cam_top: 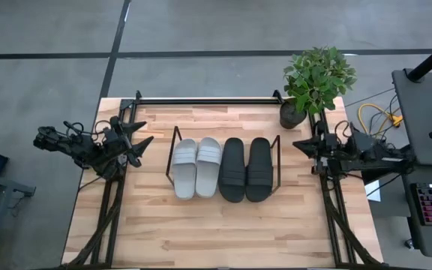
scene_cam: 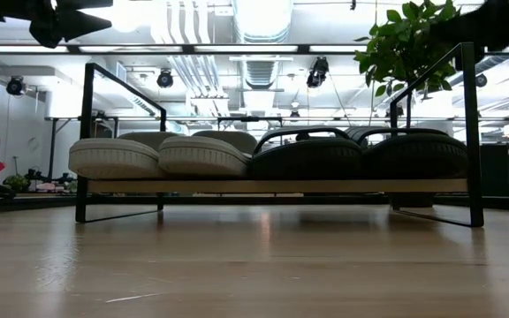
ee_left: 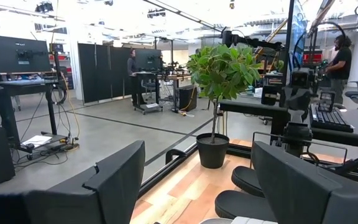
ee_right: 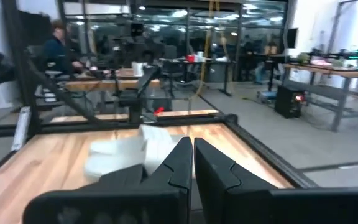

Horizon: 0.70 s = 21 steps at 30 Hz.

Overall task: Pick and place slides into the shelf
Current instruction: Return to Home Position

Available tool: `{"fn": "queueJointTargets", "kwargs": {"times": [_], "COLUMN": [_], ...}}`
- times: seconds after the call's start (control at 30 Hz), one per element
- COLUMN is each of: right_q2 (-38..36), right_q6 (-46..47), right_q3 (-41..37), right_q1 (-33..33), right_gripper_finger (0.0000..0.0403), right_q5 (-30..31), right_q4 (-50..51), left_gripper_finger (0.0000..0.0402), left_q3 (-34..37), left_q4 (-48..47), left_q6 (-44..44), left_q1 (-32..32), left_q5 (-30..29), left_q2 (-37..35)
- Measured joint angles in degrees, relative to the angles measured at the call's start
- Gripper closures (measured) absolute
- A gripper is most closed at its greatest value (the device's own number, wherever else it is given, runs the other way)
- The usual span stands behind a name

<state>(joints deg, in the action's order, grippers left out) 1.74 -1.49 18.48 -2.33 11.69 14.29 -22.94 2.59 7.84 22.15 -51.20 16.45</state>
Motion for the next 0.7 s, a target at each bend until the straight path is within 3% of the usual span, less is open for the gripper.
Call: {"fn": "queueJointTargets", "kwargs": {"times": [0.5,0.63,0.7], "right_q2": [-0.57,-0.23,-0.07], "right_q6": [2.59,4.68,4.92], "right_q3": [-17.31,-18.01,-18.01], "right_q1": [-0.04,-0.02,-0.06], "right_gripper_finger": [0.0394,0.0394,0.0394], "right_q5": [-7.57,-7.34,-7.42], "right_q4": [-18.28,-18.23,-18.01], "left_gripper_finger": [0.0123,0.0129,0.0143], "left_q3": [0.00,0.00,0.00], "left_q4": [0.01,1.58,1.62], "left_q6": [4.08,4.55,4.57], "left_q1": [0.02,0.02,-0.03], "left_q5": [0.82,1.84,5.17], "left_q2": [2.25,2.25,2.38]}}
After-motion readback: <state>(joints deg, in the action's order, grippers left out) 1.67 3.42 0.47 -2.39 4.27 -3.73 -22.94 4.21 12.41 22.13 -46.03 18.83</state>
